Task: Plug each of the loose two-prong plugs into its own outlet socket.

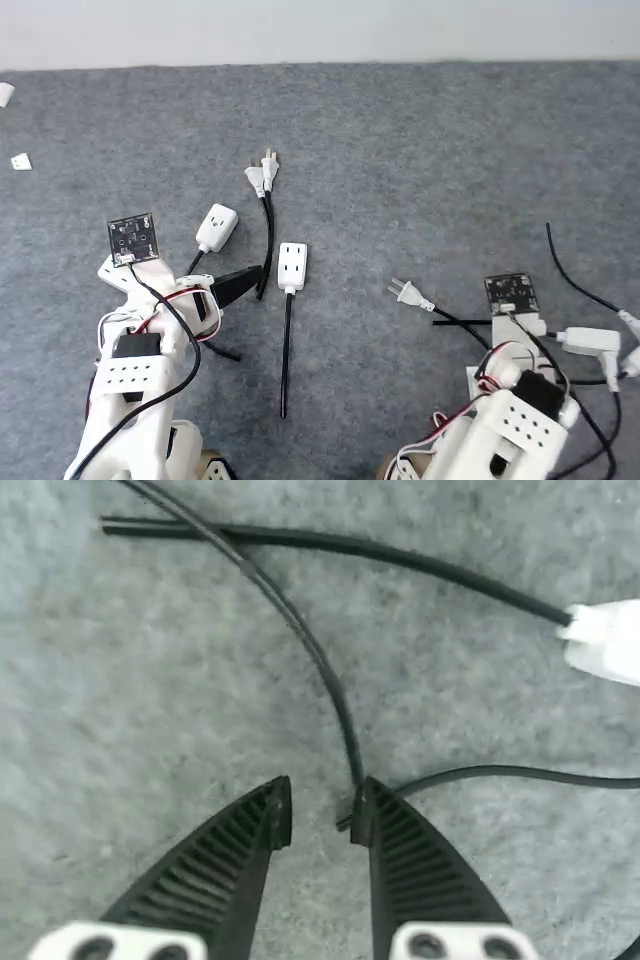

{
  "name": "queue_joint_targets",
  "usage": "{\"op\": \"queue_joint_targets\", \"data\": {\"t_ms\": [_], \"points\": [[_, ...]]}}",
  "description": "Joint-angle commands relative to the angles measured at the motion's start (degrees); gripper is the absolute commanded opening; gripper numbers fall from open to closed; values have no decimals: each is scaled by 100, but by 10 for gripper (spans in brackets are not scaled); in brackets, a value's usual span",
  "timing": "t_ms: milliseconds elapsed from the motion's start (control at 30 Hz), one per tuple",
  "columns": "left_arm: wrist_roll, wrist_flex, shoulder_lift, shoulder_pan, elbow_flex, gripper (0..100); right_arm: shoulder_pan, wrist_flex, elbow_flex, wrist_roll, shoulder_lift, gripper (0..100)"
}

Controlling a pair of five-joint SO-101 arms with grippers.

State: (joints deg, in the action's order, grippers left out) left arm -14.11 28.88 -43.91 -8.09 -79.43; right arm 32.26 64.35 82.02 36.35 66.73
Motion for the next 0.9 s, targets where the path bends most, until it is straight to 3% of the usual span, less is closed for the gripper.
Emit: {"op": "queue_joint_targets", "data": {"t_ms": [0,400,633,867], "points": [[35,-123,-123,9,145,511,189,-330,-18,62,-171,114],[35,-123,-123,9,145,511,497,-1051,-404,105,-1604,113],[35,-123,-123,9,136,511,629,-1112,-1152,281,-3064,36],[35,-123,-123,18,136,511,734,-1429,-1512,-167,-3301,9]]}}
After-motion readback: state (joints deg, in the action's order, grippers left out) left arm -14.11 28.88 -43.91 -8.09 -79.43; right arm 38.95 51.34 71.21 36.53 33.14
